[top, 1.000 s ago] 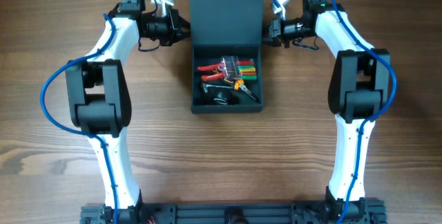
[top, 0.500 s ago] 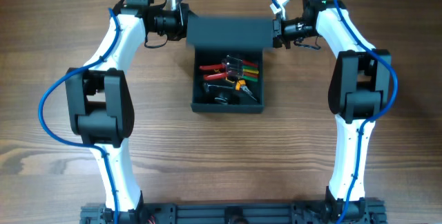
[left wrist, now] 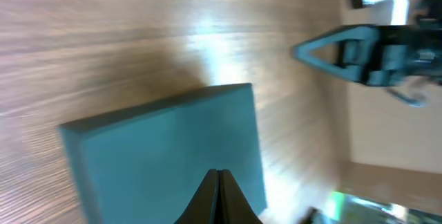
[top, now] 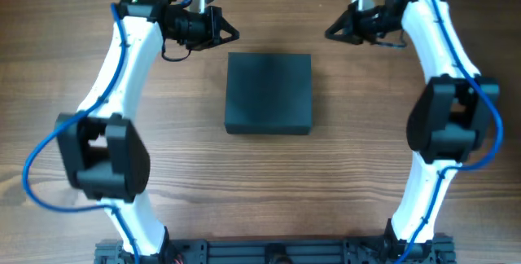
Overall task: Pack container
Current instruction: 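Swing the lid down onto the box and release both grippers, then lower both grippers onto the closed lid and press it down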
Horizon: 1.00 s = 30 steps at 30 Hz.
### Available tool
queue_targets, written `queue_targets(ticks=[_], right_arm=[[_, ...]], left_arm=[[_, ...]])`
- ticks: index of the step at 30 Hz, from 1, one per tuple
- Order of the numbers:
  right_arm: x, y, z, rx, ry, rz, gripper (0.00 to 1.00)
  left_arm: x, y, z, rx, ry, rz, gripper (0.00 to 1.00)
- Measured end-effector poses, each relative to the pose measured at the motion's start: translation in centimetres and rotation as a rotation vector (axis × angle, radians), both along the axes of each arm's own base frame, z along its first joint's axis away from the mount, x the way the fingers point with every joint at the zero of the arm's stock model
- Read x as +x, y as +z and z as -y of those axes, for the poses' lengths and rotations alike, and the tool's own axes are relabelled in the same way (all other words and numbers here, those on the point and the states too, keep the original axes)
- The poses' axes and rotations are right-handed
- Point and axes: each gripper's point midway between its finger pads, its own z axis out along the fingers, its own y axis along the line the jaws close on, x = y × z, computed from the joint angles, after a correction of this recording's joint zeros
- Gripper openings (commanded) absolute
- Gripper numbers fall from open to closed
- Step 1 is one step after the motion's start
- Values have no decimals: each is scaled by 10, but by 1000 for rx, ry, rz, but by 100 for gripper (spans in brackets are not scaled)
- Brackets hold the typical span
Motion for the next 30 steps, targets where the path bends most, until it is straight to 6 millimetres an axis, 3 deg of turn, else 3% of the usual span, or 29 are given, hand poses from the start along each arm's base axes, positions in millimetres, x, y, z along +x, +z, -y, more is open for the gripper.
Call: queue_targets(ticks=[5,9,13,20,23,27,30], right_arm=[[-8,33,24,-174,-51,68,4],[-26,62,43,-326,-91,97,4],[-54,87,47,-433,-92,103,4],[-93,133,20,-485,-54,181,5],[-113,152,-5,-480,-17,227,4],[-122,149,-34,-491,34,243,4],[-130,129,-61,-501,87,236,4]], left_arm=[[-5,12,-26,171,69,56,4],[-14,-1,-56,350,134,13,4],[-25,-11,-66,454,137,-24,4],[-41,-18,-38,604,56,7,4],[-45,-20,-29,642,34,20,4],[-43,-19,-32,659,43,28,4],[-38,-18,-32,660,54,49,4]])
